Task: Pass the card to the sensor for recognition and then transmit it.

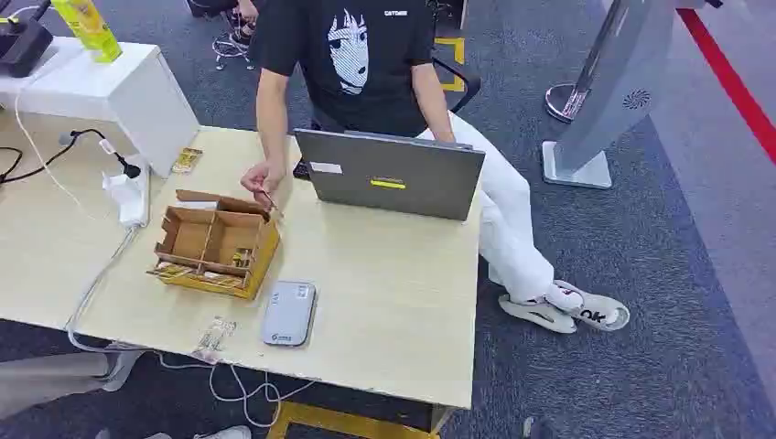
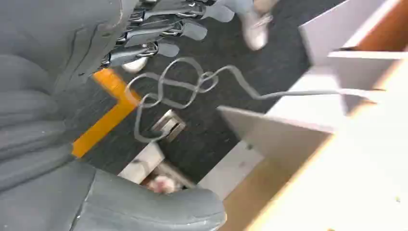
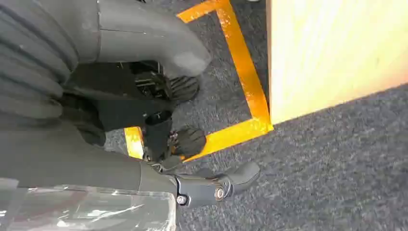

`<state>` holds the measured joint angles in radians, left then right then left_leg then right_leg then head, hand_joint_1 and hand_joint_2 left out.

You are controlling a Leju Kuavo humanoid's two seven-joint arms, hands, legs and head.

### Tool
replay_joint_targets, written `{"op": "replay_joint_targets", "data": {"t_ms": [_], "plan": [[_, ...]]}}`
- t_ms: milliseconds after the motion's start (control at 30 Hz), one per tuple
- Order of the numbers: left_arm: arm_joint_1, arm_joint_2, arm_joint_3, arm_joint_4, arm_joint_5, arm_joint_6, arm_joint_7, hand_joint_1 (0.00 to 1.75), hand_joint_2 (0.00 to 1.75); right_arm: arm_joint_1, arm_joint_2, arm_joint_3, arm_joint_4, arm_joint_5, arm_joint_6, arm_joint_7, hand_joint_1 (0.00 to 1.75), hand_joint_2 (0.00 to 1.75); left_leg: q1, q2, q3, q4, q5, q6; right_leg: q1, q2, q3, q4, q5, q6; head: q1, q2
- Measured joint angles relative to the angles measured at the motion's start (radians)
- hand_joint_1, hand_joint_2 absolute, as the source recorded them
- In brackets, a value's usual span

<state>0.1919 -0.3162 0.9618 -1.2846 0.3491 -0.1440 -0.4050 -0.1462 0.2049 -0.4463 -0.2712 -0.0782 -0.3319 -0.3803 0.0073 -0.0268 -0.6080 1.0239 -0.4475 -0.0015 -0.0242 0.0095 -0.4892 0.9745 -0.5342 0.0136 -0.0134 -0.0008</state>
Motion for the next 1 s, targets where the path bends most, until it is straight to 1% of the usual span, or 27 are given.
{"op": "replay_joint_targets", "data": {"t_ms": [133, 233, 333, 367, 500, 533, 867, 1000], "plan": [[0.037, 0.0, -0.067, -0.112, -0.044, 0.051, -0.032, 0.0, 1.75, -0.004, 0.006, 0.006, 0.002, 0.015, 0.0, 0.014, 0.0, 1.75, 0.0, 0.0, 0.0, 0.0, 0.0, 0.0, 0.0, 0.0, 0.0, 0.0, 0.0, 0.0, 0.0, 0.0], [0.056, 0.0, -0.115, -0.18, -0.096, 0.087, -0.053, 0.0, 1.75, -0.008, 0.009, 0.017, 0.003, 0.027, 0.0, 0.025, 0.0, 1.75, 0.0, 0.0, 0.0, 0.0, 0.0, 0.0, 0.0, 0.0, 0.0, 0.0, 0.0, 0.0, 0.0, 0.0], [0.066, 0.011, -0.173, -0.243, -0.168, 0.134, -0.069, 0.0, 1.75, -0.012, 0.014, 0.029, 0.004, 0.046, 0.0, 0.035, 0.0, 1.75, 0.0, 0.0, 0.0, 0.0, 0.0, 0.0, 0.0, 0.0, 0.0, 0.0, 0.0, 0.0, 0.0, 0.0], [0.067, 0.021, -0.192, -0.26, -0.197, 0.15, -0.073, 0.0, 0.0, -0.014, 0.016, 0.034, 0.004, 0.05, 0.0, 0.042, 0.0, 1.75, 0.0, 0.0, 0.0, 0.0, 0.0, 0.0, 0.0, 0.0, 0.0, 0.0, 0.0, 0.0, 0.001, 0.0], [0.057, 0.066, -0.26, -0.3, -0.306, 0.203, -0.074, 0.0, 0.0, -0.021, 0.021, 0.052, 0.005, 0.069, 0.0, 0.055, 0.0, 1.75, 0.001, 0.0, 0.001, 0.0, 0.0, 0.0, 0.0, 0.0, 0.0, 0.0, 0.0, 0.0, 0.0, 0.0], [0.052, 0.077, -0.275, -0.304, -0.334, 0.216, -0.074, 0.0, 1.75, -0.023, 0.023, 0.054, 0.005, 0.073, 0.0, 0.058, 0.0, 1.75, 0.001, 0.0, 0.001, 0.0, 0.0, 0.0, 0.0, 0.0, 0.0, 0.0, 0.0, 0.0, 0.0, 0.0], [-0.047, 0.212, -0.461, -0.303, -0.607, 0.325, -0.031, 0.0, 1.75, -0.041, 0.035, 0.095, 0.006, 0.113, 0.0, 0.088, 0.0, 1.75, 0.001, 0.0, 0.001, 0.0, 0.001, 0.0, 0.0, 0.0, 0.0, 0.0, 0.0, 0.0, 0.0, 0.0], [-0.098, 0.26, -0.532, -0.292, -0.699, 0.357, -0.012, 0.0, 1.75, -0.047, 0.039, 0.106, 0.007, 0.124, 0.0, 0.1, 0.0, 1.75, 0.001, 0.0, 0.001, 0.0, 0.001, 0.0, 0.0, 0.001, 0.0, 0.0, 0.001, 0.0, 0.0, 0.0]]}}
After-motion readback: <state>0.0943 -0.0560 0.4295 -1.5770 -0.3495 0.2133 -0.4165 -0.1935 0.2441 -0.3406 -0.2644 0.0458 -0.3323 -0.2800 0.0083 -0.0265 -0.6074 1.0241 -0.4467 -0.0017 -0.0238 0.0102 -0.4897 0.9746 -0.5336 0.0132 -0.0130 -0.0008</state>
